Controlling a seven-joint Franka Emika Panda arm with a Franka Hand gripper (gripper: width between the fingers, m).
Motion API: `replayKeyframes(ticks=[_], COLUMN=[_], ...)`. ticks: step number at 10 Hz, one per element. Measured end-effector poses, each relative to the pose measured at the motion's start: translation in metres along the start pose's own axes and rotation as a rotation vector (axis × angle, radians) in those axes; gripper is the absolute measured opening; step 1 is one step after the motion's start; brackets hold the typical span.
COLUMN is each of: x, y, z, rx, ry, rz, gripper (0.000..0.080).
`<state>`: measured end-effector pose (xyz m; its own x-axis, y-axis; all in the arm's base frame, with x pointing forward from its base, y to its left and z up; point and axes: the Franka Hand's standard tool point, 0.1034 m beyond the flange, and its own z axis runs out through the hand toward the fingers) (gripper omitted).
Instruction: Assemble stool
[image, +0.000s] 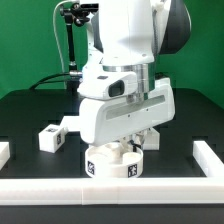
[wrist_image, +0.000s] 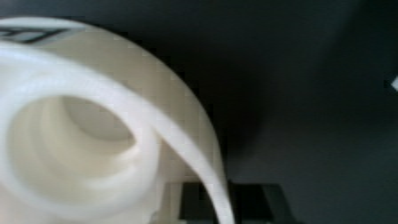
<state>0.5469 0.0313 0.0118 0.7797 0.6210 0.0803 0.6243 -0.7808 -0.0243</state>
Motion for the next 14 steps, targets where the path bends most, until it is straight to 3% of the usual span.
replayKeyframes(ticks=[4, 7, 9, 14], x=[0.055, 0.087, 0.088, 0.088], y=[-0.030, -0.040, -0.040, -0.039], z=[0.006, 0.009, 0.009, 0.008], rx=[0.010, 0.008, 0.019, 0.015], ry=[0.026, 0.043, 0.005, -0.007], rz=[-0.131, -0.148, -0.102, -0.090], gripper=[0.0029, 0.0029, 0.0029, 0.0029])
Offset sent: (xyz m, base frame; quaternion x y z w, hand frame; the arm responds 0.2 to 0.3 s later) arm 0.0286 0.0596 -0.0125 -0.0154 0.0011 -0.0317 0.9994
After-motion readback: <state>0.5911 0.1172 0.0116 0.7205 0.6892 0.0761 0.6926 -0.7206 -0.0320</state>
